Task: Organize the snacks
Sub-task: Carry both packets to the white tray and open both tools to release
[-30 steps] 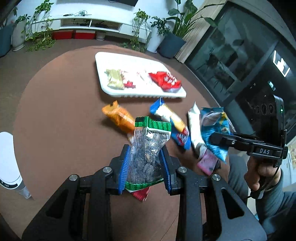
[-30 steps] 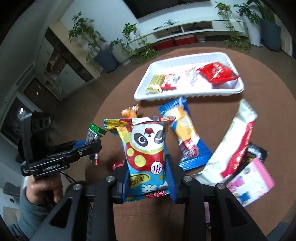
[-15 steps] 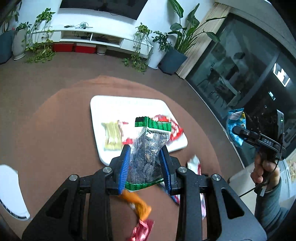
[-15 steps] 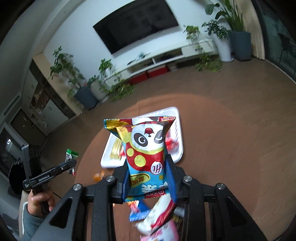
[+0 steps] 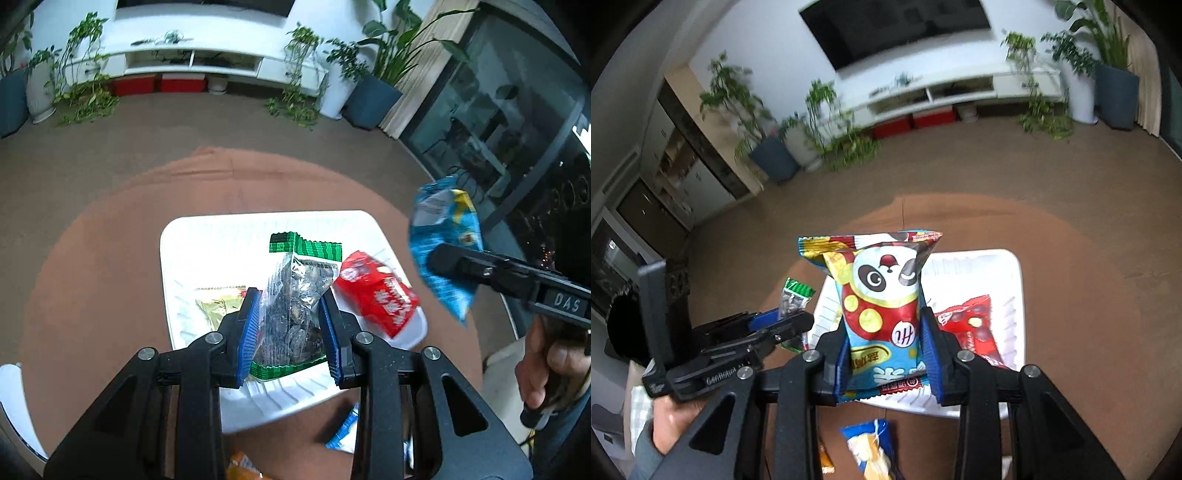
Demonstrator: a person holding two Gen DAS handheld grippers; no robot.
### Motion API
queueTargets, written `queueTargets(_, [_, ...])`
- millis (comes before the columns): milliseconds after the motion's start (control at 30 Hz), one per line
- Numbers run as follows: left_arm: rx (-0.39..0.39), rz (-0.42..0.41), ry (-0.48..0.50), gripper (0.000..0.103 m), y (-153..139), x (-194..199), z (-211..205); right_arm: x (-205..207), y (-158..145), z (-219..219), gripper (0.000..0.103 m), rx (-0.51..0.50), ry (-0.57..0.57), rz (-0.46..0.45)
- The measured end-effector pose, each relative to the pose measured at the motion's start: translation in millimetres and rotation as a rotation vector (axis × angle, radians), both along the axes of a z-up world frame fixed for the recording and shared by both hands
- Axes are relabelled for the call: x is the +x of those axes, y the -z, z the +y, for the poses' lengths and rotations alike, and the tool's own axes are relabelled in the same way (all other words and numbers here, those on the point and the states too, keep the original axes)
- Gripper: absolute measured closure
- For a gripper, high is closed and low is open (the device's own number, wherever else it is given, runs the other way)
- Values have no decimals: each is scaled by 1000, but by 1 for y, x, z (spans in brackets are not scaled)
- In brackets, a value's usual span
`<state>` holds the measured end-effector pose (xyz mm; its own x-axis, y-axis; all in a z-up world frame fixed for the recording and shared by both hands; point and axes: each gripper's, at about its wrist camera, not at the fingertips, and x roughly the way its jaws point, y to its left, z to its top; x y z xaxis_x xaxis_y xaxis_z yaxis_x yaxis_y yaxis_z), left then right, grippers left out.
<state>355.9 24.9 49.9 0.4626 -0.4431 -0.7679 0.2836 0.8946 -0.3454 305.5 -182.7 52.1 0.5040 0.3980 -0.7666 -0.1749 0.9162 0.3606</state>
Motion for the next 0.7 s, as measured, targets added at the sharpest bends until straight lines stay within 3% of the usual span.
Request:
queueTargets(267, [41,46,-28,73,55,19,-6,25,63,20,67,-72,-11,113])
queueTargets(600, [53,67,-61,73,81,23,-21,39,94,39,67,-141,-20,162])
queueTargets(700, [47,66,-71,66,85,22,-21,39,96,42,66,-147,-20,165])
